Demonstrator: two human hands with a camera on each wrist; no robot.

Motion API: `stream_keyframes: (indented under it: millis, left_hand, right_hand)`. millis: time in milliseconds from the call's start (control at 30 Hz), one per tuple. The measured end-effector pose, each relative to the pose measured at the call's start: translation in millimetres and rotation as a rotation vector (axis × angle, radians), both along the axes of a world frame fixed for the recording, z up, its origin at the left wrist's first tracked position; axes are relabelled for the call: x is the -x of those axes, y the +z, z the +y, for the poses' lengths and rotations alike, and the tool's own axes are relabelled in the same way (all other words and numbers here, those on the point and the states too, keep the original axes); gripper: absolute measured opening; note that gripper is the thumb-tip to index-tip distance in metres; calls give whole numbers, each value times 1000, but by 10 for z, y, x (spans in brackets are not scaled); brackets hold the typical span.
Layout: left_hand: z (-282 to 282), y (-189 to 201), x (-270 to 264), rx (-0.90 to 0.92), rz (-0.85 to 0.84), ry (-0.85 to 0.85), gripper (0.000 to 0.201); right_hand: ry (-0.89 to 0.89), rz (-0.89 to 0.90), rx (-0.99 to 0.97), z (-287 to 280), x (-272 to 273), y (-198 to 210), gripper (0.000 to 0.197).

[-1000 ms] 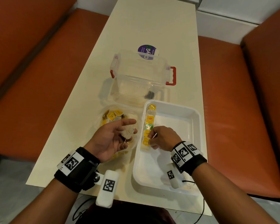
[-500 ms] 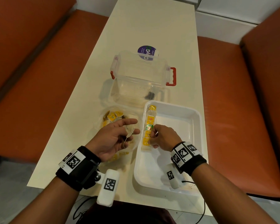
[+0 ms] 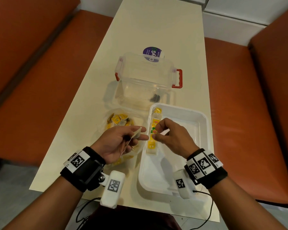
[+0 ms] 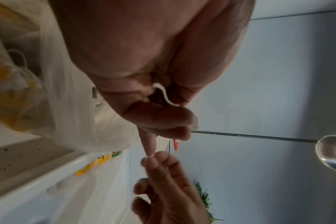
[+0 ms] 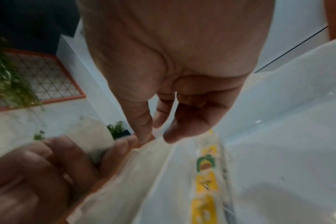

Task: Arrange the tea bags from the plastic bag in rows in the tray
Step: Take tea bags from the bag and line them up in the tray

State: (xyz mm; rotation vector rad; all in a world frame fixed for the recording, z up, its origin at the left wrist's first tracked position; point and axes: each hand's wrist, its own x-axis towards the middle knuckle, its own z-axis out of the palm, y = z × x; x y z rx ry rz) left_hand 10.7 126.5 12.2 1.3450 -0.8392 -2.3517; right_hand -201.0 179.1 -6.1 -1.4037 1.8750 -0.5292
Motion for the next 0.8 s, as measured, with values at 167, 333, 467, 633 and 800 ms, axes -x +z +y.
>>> stream_keyframes:
  millis: [167,333,467,633,800]
  left_hand:
    - [42,25,123,16,-23,-52,28]
    - [113,72,246,26,21,-102,29]
    - [158,46,235,65,50,-79,39]
    - [237,4,202,313,-19,-205,43]
    - [307,-90,210,545,-181,-233,11]
  right_hand:
    - [195,-74,126,27,-70,401,39]
    - [178,-101,128,21,-36,419,10]
    - [91,-211,98,56,60,385,4]
    - [-4,-303,56,111,126,363,3]
    - [8,-380,-25,204,139,369,5]
